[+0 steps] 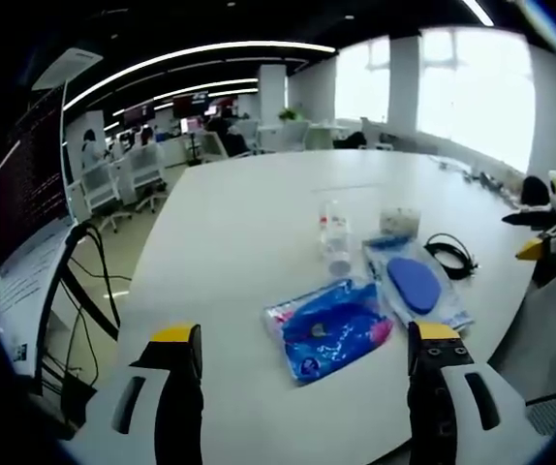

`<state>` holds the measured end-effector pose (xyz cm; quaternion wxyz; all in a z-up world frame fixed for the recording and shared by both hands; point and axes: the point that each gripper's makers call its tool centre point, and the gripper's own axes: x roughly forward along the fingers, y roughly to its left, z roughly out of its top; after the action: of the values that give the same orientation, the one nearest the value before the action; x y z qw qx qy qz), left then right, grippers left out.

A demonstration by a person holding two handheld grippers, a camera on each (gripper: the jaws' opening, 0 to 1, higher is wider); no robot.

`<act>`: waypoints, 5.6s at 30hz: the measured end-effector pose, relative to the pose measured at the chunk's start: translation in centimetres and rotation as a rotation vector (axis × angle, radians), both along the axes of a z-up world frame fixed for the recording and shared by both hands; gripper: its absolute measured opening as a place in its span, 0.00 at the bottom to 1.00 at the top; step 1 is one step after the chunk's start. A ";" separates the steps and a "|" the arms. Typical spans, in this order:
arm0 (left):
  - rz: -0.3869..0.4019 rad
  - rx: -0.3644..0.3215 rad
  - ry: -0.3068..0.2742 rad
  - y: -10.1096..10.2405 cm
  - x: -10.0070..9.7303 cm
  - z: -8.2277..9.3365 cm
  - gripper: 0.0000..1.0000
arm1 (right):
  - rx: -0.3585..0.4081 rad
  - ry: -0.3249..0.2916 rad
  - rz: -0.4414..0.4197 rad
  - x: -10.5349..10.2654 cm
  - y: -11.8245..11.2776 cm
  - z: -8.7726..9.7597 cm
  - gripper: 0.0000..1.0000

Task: Arrange the tabletop items into an orderly group along one side of the table until the central work area is clear of visible clutter.

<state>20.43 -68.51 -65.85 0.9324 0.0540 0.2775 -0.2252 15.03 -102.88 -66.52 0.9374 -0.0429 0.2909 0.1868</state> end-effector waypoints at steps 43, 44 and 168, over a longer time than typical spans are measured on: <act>-0.021 -0.016 -0.015 -0.6 1.2 0.4 0.82 | 0.022 -0.016 0.041 0.5 0.7 1.3 0.93; -0.023 -0.016 -0.017 -0.6 1.2 0.5 0.82 | 0.020 -0.017 0.044 0.6 0.7 1.4 0.93; -0.214 -0.029 0.057 -11.0 11.3 -7.2 0.20 | -0.033 -0.124 0.279 9.6 6.1 -0.3 0.86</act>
<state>31.76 -79.53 -73.08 0.8954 0.0632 0.2933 -0.3289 24.61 -96.77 -66.82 0.9177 -0.1098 0.2265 0.3073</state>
